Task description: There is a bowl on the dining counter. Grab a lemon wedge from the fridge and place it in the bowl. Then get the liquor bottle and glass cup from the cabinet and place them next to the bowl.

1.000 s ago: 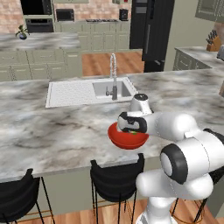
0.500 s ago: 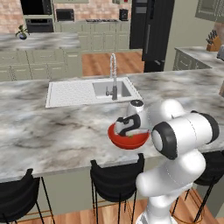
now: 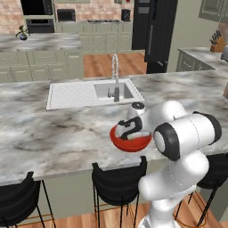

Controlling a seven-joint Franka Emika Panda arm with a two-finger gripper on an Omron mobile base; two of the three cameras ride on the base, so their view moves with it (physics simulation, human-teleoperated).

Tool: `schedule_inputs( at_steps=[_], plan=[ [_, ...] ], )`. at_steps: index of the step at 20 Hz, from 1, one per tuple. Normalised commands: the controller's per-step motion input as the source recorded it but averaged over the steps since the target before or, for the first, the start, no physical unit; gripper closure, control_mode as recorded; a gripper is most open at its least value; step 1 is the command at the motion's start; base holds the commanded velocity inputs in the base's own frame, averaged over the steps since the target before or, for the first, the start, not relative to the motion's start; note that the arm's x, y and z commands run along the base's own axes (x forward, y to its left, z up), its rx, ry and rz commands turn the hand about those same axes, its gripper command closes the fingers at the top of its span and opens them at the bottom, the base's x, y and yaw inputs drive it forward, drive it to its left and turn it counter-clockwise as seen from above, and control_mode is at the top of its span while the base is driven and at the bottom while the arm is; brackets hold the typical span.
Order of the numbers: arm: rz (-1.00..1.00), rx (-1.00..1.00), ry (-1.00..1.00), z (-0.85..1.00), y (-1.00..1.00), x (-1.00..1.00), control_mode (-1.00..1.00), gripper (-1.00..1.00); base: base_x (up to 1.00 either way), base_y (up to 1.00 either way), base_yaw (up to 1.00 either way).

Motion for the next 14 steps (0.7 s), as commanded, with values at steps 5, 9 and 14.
schedule_inputs(
  at_steps=[5,9,14],
  plan=[
    [0.0,0.0,-0.2,0.96,0.0,-0.53,-1.0,-1.0,0.0,0.0,0.0],
    [0.0,0.01,-0.18,1.0,0.0,-0.74,-1.0,-1.0,0.0,0.0,0.0],
    [0.0,0.04,-0.03,1.0,0.0,-0.51,-1.0,-1.0,0.0,0.0,0.0]
  ],
)
